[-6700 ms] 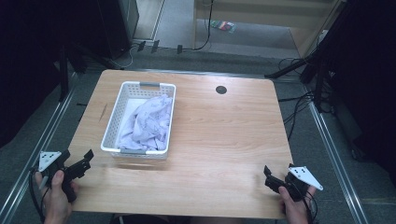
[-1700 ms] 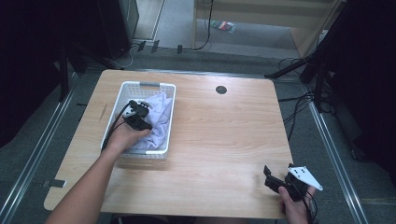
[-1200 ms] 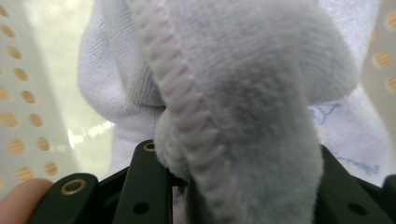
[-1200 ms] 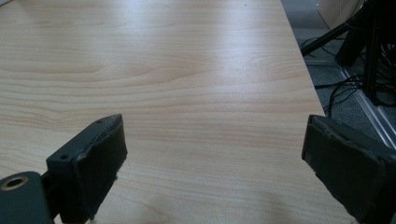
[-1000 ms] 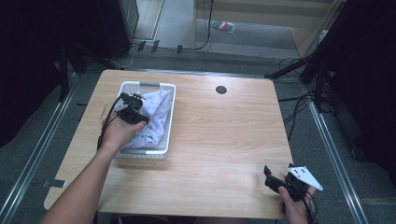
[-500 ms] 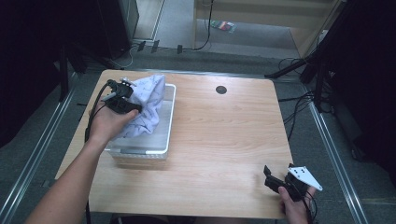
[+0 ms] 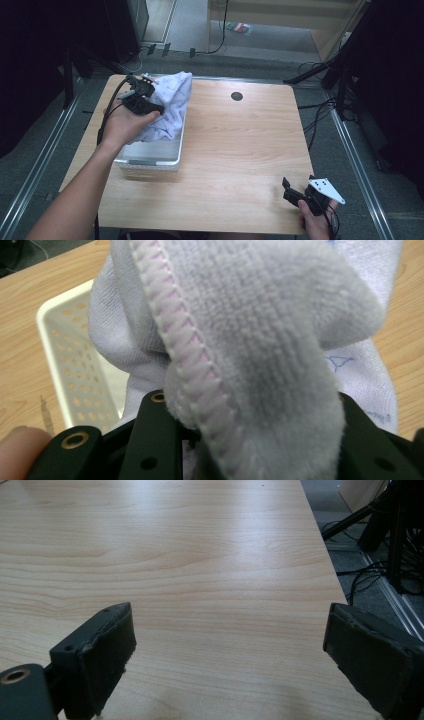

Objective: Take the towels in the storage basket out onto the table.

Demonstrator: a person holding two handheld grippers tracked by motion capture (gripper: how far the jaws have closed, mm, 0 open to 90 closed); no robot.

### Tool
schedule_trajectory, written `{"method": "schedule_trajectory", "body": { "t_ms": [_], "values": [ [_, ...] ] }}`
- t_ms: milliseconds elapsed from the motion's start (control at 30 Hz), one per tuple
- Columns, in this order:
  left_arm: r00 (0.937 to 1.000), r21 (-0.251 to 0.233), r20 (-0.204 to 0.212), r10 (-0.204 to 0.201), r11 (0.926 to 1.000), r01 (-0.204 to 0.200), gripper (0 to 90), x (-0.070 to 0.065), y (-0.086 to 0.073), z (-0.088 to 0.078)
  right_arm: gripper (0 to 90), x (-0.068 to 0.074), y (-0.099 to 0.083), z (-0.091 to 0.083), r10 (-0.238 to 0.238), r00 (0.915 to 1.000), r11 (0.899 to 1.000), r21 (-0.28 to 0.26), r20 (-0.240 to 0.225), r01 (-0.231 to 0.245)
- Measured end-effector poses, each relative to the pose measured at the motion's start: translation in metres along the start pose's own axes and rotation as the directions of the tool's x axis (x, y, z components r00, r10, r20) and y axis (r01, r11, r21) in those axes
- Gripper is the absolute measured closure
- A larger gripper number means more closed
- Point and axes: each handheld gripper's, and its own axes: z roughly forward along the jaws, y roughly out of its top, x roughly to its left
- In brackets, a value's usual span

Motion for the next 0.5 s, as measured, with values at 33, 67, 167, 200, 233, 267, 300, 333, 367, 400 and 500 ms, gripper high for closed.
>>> {"method": "schedule_trajectory", "body": {
  "t_ms": [33,67,167,200,233,267,300,333,367,400,500],
  "values": [
    [1.0000,0.004,0.005,0.005,1.0000,-0.005,63.4,-0.004,0.001,0.002,6.8,0.000,0.000,0.000,0.000,1.0000,1.000,0.000,0.000,0.000],
    [0.9999,0.006,0.004,0.012,0.9999,-0.012,63.4,-0.009,0.003,0.004,6.8,0.000,0.000,0.000,0.000,1.0000,1.000,-0.001,-0.001,0.000],
    [0.9995,0.011,0.014,0.028,0.9995,-0.028,63.4,-0.017,0.007,0.008,6.8,0.000,0.000,0.000,0.004,1.0000,1.000,0.001,0.001,-0.004],
    [0.9995,0.011,0.014,0.028,0.9995,-0.028,63.4,-0.017,0.007,0.008,6.8,0.000,0.000,0.000,0.004,1.0000,1.000,0.001,0.001,-0.004],
    [0.9990,0.014,0.020,0.039,0.9991,-0.039,63.3,-0.024,0.011,0.009,6.8,0.000,0.000,0.000,0.004,1.0000,1.000,0.002,0.000,-0.004],
    [0.9988,0.016,0.020,0.043,0.9989,-0.044,63.3,-0.027,0.013,0.010,6.8,0.000,0.000,0.000,0.003,1.0000,1.000,0.001,0.000,-0.003],
    [0.9986,0.016,0.025,0.046,0.9988,-0.046,63.3,-0.028,0.014,0.010,6.8,0.000,0.000,0.000,0.004,1.0000,1.000,0.001,-0.001,-0.004],
    [0.9984,0.015,0.030,0.047,0.9988,-0.048,63.3,-0.031,0.016,0.009,6.8,0.000,0.000,0.000,0.005,1.0000,1.000,0.001,0.000,-0.005],
    [0.9982,0.015,0.036,0.049,0.9987,-0.049,63.3,-0.034,0.018,0.009,6.8,0.000,0.000,0.000,0.005,1.0000,1.000,0.001,0.000,-0.005],
    [0.9980,0.010,0.039,0.050,0.9987,-0.050,63.3,-0.037,0.020,0.008,6.8,0.000,0.000,0.000,0.005,1.0000,1.000,0.001,0.000,-0.005],
    [0.9968,0.005,0.046,0.066,0.9978,-0.066,63.2,-0.045,0.026,0.006,6.8,0.000,0.000,0.000,0.005,1.0000,1.000,0.001,-0.001,-0.005]
  ]
}}
